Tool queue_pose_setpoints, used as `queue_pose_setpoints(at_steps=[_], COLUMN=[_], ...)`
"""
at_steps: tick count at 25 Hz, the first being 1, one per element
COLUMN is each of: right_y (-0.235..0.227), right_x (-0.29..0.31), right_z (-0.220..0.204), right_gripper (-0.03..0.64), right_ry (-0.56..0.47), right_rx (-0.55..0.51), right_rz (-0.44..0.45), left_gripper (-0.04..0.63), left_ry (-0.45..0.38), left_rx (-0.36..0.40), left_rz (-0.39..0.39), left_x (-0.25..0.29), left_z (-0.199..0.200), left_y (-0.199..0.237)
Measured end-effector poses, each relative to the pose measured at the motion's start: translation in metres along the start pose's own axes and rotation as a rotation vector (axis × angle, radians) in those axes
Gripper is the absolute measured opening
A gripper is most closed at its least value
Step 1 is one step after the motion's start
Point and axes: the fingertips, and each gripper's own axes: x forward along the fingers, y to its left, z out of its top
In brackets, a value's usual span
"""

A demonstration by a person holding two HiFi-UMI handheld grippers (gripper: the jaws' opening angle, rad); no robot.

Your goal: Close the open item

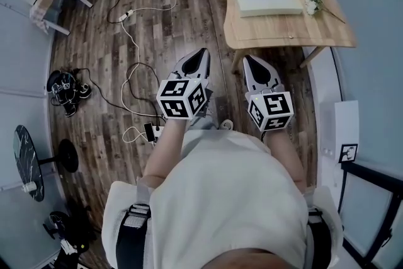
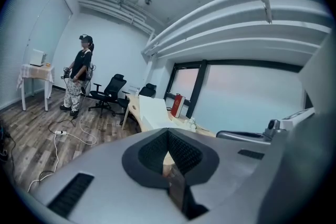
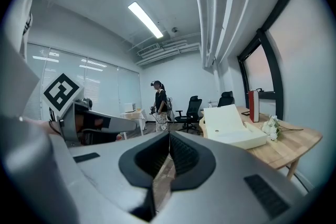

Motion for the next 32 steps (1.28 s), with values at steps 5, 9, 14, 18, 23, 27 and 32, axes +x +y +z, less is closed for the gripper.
queue_pose_setpoints(at_steps=[5,9,14,18,23,27,32], right_y=[-0.012,-0.02,-0.028,-0.034,-0.038,-0.039,-0.037], right_x=[0.012,0.027,0.053,0.078,0.117,0.148,0.186], right_z=[0.002,0.003,0.009,0.016,0.023,0.032,0.044], right_gripper=[0.018,0.018,0.02,0.018,0.018,0.019,0.018], right_ry=[-0.003,0.009,0.007,0.007,0.017,0.023,0.026], right_rx=[0.015,0.025,0.021,0.017,0.008,-0.004,-0.01], right_rz=[-0.012,-0.03,-0.047,-0.059,-0.068,-0.075,-0.095], left_gripper=[0.02,0.019,0.02,0.02,0.02,0.02,0.02], left_ry=[0.019,0.033,0.04,0.046,0.057,0.061,0.076], left_rx=[0.021,0.026,0.016,0.026,0.027,0.025,0.028], left_rz=[-0.01,-0.033,-0.054,-0.074,-0.098,-0.116,-0.145], left_x=[0.018,0.033,0.057,0.078,0.104,0.123,0.144], left_z=[-0.001,0.001,0.007,0.018,0.031,0.045,0.063], left_y=[0.004,0.011,0.028,0.044,0.07,0.091,0.12])
